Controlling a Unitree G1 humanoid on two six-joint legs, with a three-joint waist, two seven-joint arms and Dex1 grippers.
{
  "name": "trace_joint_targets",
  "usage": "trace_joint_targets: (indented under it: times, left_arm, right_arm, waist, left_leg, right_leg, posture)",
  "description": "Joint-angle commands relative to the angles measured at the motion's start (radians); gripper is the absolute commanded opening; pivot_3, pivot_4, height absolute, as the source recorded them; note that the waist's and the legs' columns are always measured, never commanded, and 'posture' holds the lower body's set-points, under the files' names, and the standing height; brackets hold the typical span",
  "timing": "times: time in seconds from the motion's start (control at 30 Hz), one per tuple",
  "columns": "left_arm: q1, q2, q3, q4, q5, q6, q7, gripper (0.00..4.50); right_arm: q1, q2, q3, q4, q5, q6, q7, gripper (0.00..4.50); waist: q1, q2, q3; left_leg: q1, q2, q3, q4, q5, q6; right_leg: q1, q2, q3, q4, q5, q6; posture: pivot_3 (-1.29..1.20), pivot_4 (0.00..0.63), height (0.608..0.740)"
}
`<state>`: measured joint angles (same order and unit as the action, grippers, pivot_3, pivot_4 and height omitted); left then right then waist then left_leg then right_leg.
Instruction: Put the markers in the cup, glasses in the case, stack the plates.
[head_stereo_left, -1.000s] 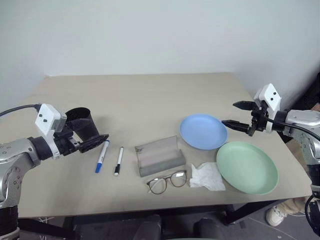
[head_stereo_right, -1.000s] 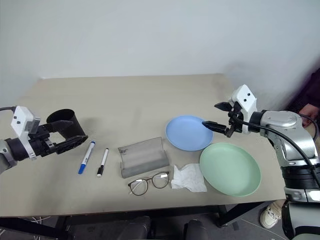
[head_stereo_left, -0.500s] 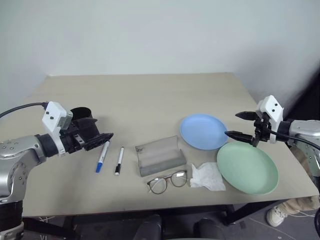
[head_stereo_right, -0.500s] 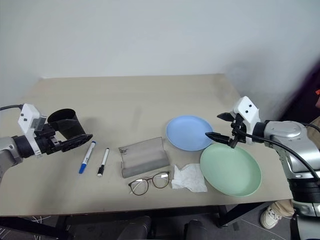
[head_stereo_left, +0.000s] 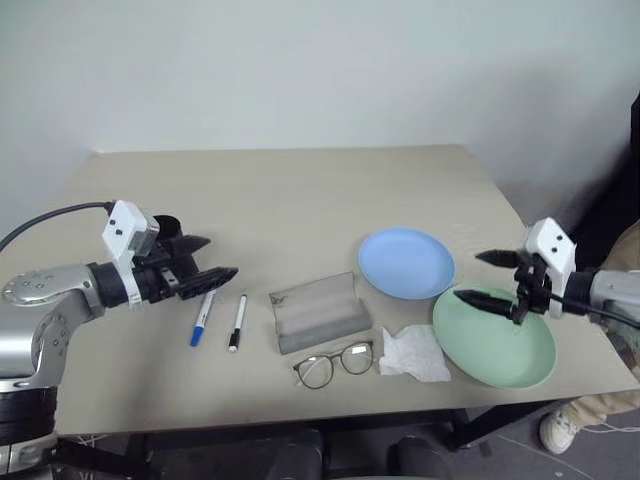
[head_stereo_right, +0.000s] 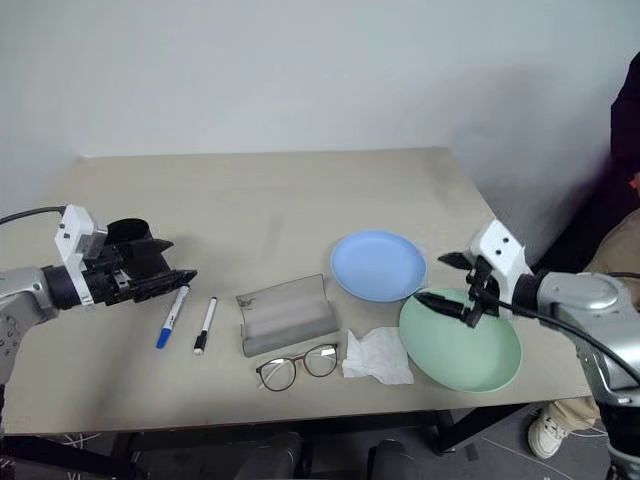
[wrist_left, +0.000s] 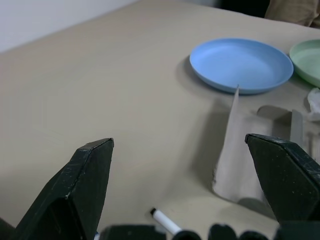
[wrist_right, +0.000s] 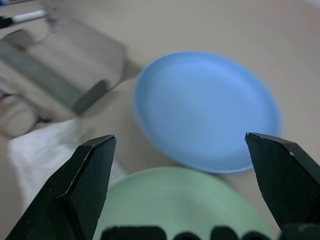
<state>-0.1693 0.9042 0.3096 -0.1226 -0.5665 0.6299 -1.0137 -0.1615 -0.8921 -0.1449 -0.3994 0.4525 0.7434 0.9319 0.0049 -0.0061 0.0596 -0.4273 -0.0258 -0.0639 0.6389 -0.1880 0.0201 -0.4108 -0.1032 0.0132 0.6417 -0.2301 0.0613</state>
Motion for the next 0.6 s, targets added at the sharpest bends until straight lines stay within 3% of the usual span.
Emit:
trace_joint_targets:
  times: [0.03,0.6]
  left_arm:
    - [0.007,0.003,0.023,-0.042,-0.012,-0.015,0.001,4.48]
    - [0.043,-0.005,0.050,-0.066,-0.020,-0.027,0.003,4.48]
  right_arm:
    - [0.045,-0.043,-0.043,-0.098,0.013,0.040,-0.022,4.50]
    - [0.225,-0.051,0.171,-0.243,-0.132,0.159,-0.216,4.50]
  waist:
    - [0.002,0.000,0.000]
    - [0.007,-0.001,0.000]
  left_leg:
    - [0.000,0.000,0.000,0.000,0.000,0.000]
    - [0.000,0.003,0.000,0.002,-0.001,0.000]
  right_leg:
    - [0.000,0.000,0.000,0.000,0.000,0.000]
    - [-0.001,-0.002,-0.001,-0.001,0.000,0.000]
  posture:
    - [0.00,0.000,0.704]
    - [0.00,0.000,0.704]
